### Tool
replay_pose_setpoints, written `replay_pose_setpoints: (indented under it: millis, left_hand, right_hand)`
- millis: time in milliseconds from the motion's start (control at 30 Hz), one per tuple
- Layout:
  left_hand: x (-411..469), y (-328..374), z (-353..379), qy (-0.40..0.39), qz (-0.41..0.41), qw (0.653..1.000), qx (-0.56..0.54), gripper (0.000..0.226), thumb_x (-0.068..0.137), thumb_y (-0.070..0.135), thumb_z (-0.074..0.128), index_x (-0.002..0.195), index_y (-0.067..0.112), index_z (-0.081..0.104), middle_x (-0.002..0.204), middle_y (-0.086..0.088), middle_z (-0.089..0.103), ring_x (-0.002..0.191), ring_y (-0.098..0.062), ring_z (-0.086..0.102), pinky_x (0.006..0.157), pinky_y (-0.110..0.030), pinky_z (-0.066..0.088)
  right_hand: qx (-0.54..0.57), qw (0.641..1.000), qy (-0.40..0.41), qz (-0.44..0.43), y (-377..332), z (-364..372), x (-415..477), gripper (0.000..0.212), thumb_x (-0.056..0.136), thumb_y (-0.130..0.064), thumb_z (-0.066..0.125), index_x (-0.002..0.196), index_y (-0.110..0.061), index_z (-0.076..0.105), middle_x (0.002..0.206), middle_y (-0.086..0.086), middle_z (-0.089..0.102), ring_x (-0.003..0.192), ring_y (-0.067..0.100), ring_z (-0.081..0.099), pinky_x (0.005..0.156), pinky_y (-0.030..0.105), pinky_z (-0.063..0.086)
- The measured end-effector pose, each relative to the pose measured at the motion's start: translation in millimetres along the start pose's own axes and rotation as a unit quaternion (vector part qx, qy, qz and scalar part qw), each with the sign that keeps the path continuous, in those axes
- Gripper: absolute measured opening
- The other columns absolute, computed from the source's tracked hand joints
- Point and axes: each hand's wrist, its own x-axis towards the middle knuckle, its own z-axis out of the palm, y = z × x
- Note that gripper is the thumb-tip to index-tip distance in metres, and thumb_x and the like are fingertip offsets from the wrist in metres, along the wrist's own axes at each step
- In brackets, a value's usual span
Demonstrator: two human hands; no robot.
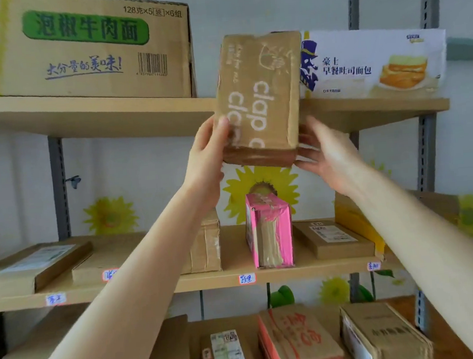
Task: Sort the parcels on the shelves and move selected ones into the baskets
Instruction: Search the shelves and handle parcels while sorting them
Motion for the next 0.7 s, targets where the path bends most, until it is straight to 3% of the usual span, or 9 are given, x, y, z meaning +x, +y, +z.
replay_pose_setpoints:
  millis: [67,167,267,333,400,467,567,633,700]
  left_hand:
    - [-14.0,-9.7,-0.1,-0.005,0.005,1.000,0.014,0.019,0.092,0.050,0.041,0.090,0.051,0.060,0.089,0.030,0.064,0.098,0.002,0.057,0.078,-0.020,0.039]
    - [-33.6,-29.1,-4.5,0.010,0.043,0.997,0.057,0.022,0.094,0.025,0.048,0.104,0.039,0.062,0.096,0.015,0.068,0.078,0.007,0.061,0.063,-0.005,0.044]
    - [-50.6,-44.9,-11.4,0.027,0.013,0.998,0.051,0.040,0.087,0.025,0.061,0.126,0.020,0.051,0.103,0.002,0.069,0.083,-0.006,0.066,0.078,-0.019,0.051]
    - [-56.5,-50.4,-13.0,0.009,-0.023,0.999,0.029,0.040,0.085,0.028,0.064,0.121,0.014,0.056,0.098,0.001,0.072,0.085,-0.012,0.069,0.084,-0.030,0.051]
    - [-62.4,-55.1,-11.2,-0.005,-0.038,0.999,0.009,0.024,0.086,0.026,0.063,0.108,0.016,0.064,0.089,0.002,0.074,0.078,-0.011,0.069,0.074,-0.027,0.052]
    - [-66.7,-57.9,-9.2,0.002,-0.058,0.998,-0.021,0.028,0.086,0.025,0.063,0.111,0.014,0.062,0.088,0.002,0.075,0.076,-0.010,0.069,0.065,-0.022,0.053]
    - [-72.0,-58.5,-6.2,0.000,-0.077,0.995,-0.056,0.037,0.085,0.025,0.064,0.118,0.012,0.056,0.092,0.001,0.074,0.080,-0.013,0.071,0.062,-0.023,0.054]
    - [-79.3,-55.7,-0.9,-0.001,-0.088,0.993,-0.083,0.035,0.085,0.021,0.065,0.116,0.010,0.054,0.090,0.001,0.074,0.077,-0.014,0.071,0.058,-0.024,0.054]
    - [-87.8,-58.1,5.0,-0.009,-0.097,0.990,-0.099,0.029,0.084,0.016,0.065,0.111,0.010,0.055,0.090,-0.001,0.074,0.075,-0.016,0.071,0.058,-0.027,0.056]
  right_hand:
    - [0.036,0.998,-0.047,0.036,14.7,-3.4,-9.4,0.051,0.088,-0.062,0.035,0.103,-0.023,0.065,0.103,-0.002,0.070,0.095,0.016,0.064,0.089,0.035,0.048]
    - [0.093,0.993,-0.061,0.045,35.2,-7.1,-21.6,0.049,0.088,-0.063,0.035,0.113,-0.030,0.062,0.111,-0.006,0.070,0.104,0.012,0.065,0.086,0.033,0.050]
    - [0.143,0.986,-0.028,0.079,54.5,-7.8,-34.0,0.039,0.092,-0.053,0.038,0.110,-0.028,0.062,0.107,-0.004,0.071,0.098,0.012,0.067,0.077,0.029,0.054]
    - [0.138,0.986,0.002,0.089,63.8,-6.6,-38.8,0.035,0.094,-0.046,0.039,0.115,-0.025,0.058,0.114,-0.002,0.067,0.101,0.014,0.066,0.082,0.033,0.054]
    - [0.118,0.989,0.016,0.091,70.7,-4.2,-43.5,0.031,0.096,-0.043,0.038,0.113,-0.025,0.055,0.117,0.000,0.064,0.104,0.016,0.064,0.091,0.038,0.051]
    - [0.125,0.988,0.014,0.093,73.6,-2.3,-47.5,0.028,0.096,-0.042,0.037,0.110,-0.025,0.056,0.117,0.001,0.064,0.104,0.017,0.063,0.095,0.041,0.049]
    - [0.100,0.990,0.030,0.094,74.1,-3.3,-51.3,0.026,0.097,-0.041,0.037,0.103,-0.026,0.058,0.115,0.002,0.064,0.104,0.019,0.063,0.096,0.043,0.049]
    - [0.030,0.994,0.079,0.067,77.0,-7.7,-54.3,0.026,0.096,-0.039,0.040,0.104,-0.023,0.059,0.115,0.002,0.063,0.106,0.018,0.061,0.097,0.042,0.048]
    - [-0.035,0.988,0.153,-0.002,82.7,-16.1,-62.5,0.025,0.095,-0.027,0.047,0.115,-0.018,0.059,0.118,0.001,0.061,0.108,0.015,0.057,0.096,0.033,0.047]
